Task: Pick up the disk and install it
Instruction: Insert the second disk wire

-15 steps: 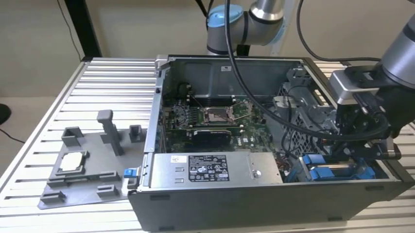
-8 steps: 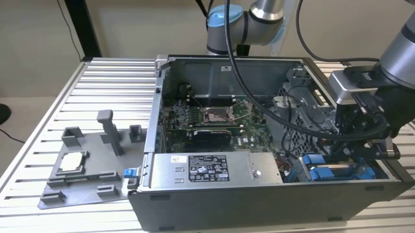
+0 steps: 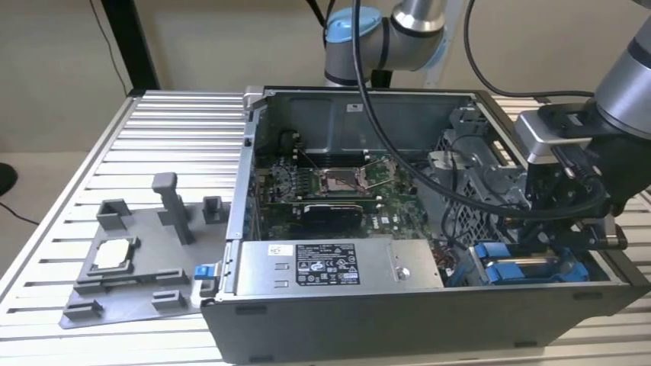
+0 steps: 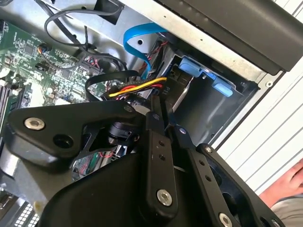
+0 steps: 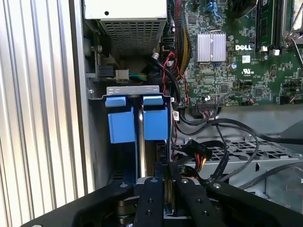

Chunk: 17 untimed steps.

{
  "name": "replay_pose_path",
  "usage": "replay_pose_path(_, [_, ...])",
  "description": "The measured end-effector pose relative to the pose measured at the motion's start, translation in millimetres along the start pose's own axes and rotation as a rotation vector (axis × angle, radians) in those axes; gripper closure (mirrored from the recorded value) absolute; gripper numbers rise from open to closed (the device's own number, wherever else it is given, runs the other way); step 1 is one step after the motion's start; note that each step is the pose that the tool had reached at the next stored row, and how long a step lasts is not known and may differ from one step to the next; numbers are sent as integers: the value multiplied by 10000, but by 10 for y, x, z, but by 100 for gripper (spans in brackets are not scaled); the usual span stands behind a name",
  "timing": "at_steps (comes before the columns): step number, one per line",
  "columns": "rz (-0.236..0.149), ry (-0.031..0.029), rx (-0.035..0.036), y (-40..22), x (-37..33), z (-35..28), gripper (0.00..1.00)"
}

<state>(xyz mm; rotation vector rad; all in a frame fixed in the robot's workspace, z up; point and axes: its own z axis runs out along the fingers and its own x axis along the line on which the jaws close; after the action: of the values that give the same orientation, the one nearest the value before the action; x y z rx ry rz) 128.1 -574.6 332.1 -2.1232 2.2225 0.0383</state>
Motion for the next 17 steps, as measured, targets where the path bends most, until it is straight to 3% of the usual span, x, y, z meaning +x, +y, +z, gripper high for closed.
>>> replay_pose_path(5, [0,-1,-1,0,0,1,100])
replay_pose_path(6, [0,-4,-1,0,0,2,0])
replay_pose_path(9, [0,-26,-11,-1,-1,-14,0])
replay_pose_path(14, [5,-9,-78,-6,-11,-200,0])
replay_pose_path(17, [7,-10,-94,-6,-13,-225,0])
